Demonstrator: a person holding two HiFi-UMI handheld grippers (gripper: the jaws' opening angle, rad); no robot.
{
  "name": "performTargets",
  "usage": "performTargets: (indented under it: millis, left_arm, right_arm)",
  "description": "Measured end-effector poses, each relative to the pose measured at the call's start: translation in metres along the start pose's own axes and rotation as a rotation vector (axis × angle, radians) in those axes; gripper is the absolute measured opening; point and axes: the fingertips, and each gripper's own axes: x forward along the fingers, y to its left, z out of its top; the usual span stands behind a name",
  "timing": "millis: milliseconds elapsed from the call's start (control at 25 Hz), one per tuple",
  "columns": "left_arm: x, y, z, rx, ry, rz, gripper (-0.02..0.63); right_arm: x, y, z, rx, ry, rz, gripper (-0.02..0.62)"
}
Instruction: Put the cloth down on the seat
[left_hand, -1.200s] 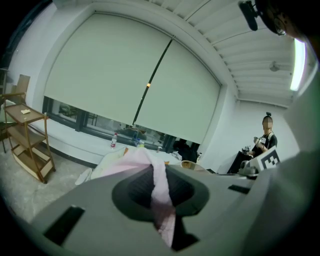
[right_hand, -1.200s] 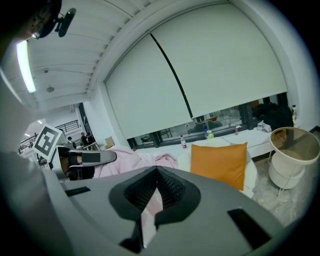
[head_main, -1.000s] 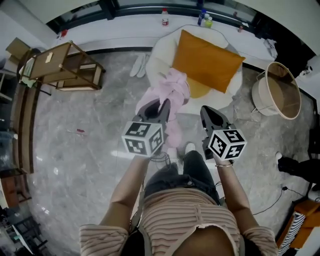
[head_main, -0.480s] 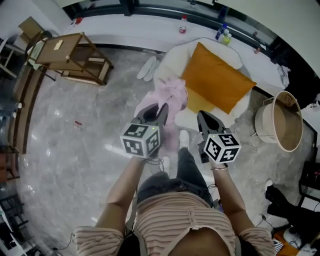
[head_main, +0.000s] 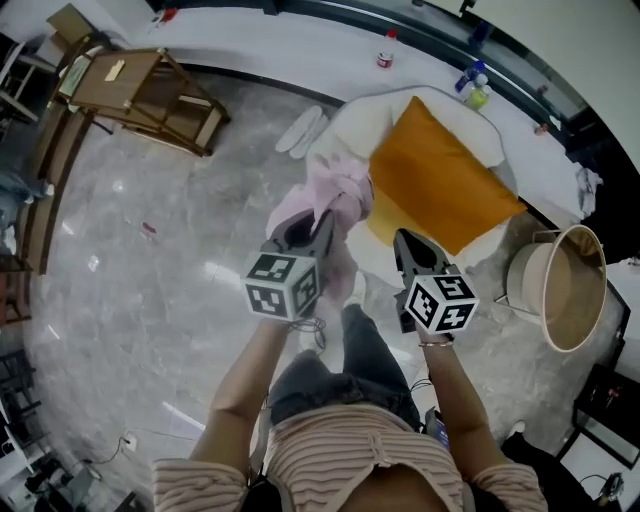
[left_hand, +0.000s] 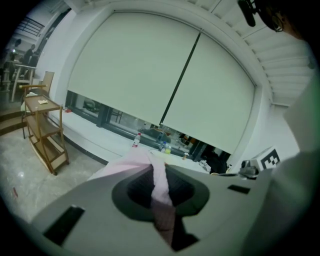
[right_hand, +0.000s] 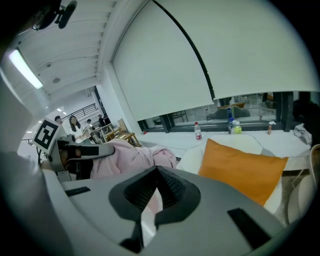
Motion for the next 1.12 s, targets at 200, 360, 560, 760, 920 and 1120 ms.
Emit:
performTargets:
  millis: [200, 360, 560, 760, 920, 1120]
  left_arm:
    - [0.043, 0.011, 0.005, -0.017, 0.001, 0.04, 0.052]
    - [0.077, 0.025, 0.003, -0.035, -0.002, 0.07, 0.052]
    - [0.117, 0.043, -0.004, -0.07, -0.009, 0.111, 0.052]
    - [0.149, 0.068, -0.014, -0.099, -0.014, 0.148, 0.052]
    - [0.172, 0.091, -0.026, -0.124, -0.011, 0.187, 0.052]
    - [0.203, 0.119, -0.048, -0.183, -0.007, 0.225, 0.052]
  right_arm:
    - [0.03, -0.029, 0.001, -0.007, 0.054, 0.025, 0.008]
    - [0.059, -0.052, -0.004, -0.017, 0.099, 0.037, 0.008]
    - [0.094, -0.079, -0.014, -0.03, 0.156, 0.047, 0.008]
    - [0.13, -0.093, -0.024, -0.054, 0.195, 0.065, 0.008]
    - [0.161, -0.101, -0.035, -0.09, 0.232, 0.08, 0.008]
    - [0.198, -0.111, -0.058, -0.121, 0.285, 0.102, 0.008]
